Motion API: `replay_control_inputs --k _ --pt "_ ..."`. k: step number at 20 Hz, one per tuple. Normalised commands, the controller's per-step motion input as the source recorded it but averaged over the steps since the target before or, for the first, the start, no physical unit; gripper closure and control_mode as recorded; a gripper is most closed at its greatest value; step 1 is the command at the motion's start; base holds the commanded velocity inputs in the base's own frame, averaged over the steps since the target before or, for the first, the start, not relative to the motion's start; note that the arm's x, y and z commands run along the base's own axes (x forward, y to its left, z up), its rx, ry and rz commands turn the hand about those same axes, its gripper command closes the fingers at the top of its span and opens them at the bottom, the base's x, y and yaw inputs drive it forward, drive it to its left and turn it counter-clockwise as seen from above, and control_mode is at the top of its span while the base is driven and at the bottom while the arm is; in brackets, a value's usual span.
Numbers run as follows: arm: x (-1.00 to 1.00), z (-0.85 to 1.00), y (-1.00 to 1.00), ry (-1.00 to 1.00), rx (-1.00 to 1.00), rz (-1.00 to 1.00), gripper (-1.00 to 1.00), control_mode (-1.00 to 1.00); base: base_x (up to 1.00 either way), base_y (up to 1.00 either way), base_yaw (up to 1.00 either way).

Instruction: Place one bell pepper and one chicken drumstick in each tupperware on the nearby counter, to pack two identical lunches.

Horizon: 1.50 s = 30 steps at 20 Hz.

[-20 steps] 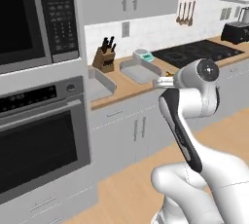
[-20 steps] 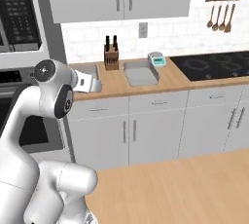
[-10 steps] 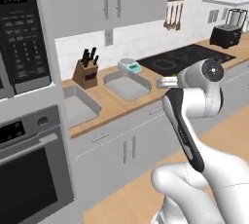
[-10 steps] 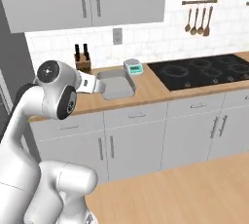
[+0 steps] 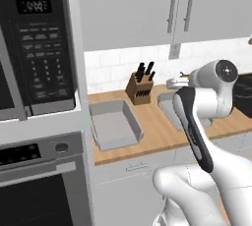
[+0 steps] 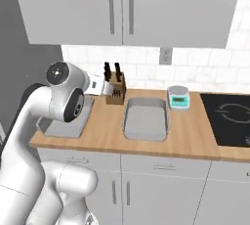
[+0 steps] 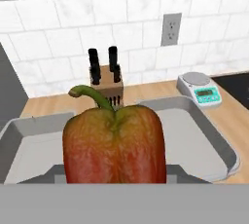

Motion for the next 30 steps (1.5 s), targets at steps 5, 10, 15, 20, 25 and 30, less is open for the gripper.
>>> replay_control_inputs --k 5,10,15,20,25,30 --pt "0.0 0.0 0.0 0.0 0.0 0.0 1.0 1.0 0.27 -0.63 0.23" --pt "0.02 -0.25 -0.18 0.08 0.0 0.0 1.0 -1.0 0.0 -0.47 0.0" --pt "0.43 -0.66 -0.21 0.31 0.0 0.01 1.0 -1.0 0.0 0.0 0.0" --pt "0.68 -0.7 0.0 0.3 0.0 0.06 1.0 -1.0 0.0 0.0 0.0" --pt "0.18 -0.49 -0.21 0.19 0.0 0.0 1.0 -1.0 0.0 0.0 0.0" --pt "0.01 -0.41 -0.27 0.01 0.0 0.0 1.0 -1.0 0.0 0.0 0.0"
